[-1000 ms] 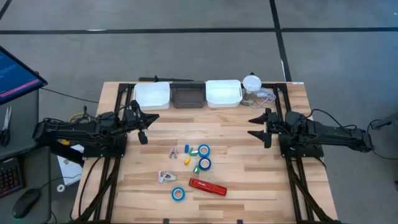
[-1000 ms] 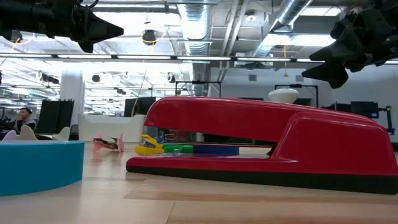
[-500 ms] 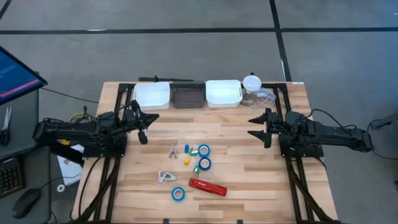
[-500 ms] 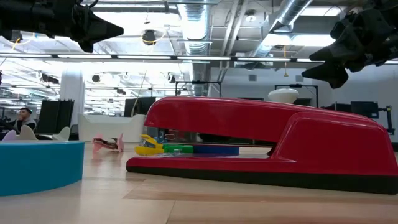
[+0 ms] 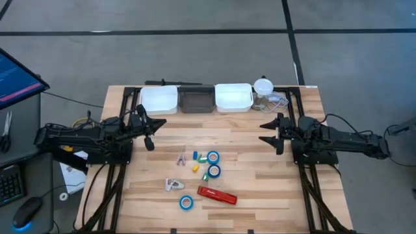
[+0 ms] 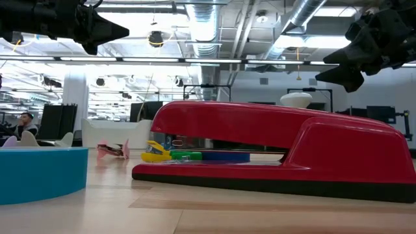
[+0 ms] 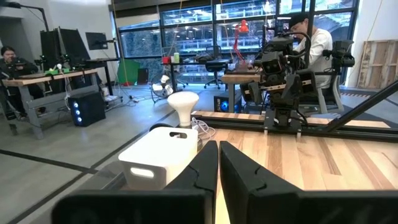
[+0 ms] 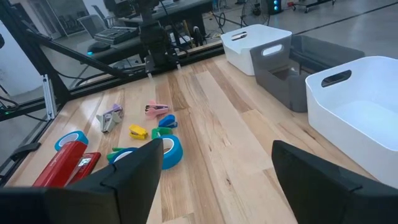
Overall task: Pick and place Stapler, Stapler remover, tape
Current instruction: Put the pink staple remover into the left white bin
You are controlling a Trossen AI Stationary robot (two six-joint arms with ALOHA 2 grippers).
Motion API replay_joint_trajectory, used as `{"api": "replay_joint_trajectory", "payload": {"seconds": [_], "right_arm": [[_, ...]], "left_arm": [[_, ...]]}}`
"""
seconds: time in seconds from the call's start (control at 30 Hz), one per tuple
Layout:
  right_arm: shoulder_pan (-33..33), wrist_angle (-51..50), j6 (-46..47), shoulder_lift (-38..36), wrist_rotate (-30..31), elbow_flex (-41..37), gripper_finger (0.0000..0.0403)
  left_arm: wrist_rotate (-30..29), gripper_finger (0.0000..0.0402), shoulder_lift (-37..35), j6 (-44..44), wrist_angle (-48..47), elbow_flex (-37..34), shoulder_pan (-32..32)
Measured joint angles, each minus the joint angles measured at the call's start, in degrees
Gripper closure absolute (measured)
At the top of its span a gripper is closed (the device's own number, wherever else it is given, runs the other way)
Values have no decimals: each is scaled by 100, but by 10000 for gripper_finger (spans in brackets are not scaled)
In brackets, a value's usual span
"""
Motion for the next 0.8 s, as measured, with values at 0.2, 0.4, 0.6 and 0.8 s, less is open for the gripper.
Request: {"api": "replay_joint_trajectory", "payload": {"seconds": [0.2,0.4,0.6,0.8], "right_arm": [[2,1,0,1,0,0,112],[2,6,0,0,0,0,112],[-35,25,-15,2,31,0,112],[-44,93,-15,0,26,0,112]], "left_arm": [[2,393,-1,0,38,0,1],[-1,393,1,0,45,0,1],[0,393,1,0,82,0,2],[0,393,1,-2,128,0,2]]}}
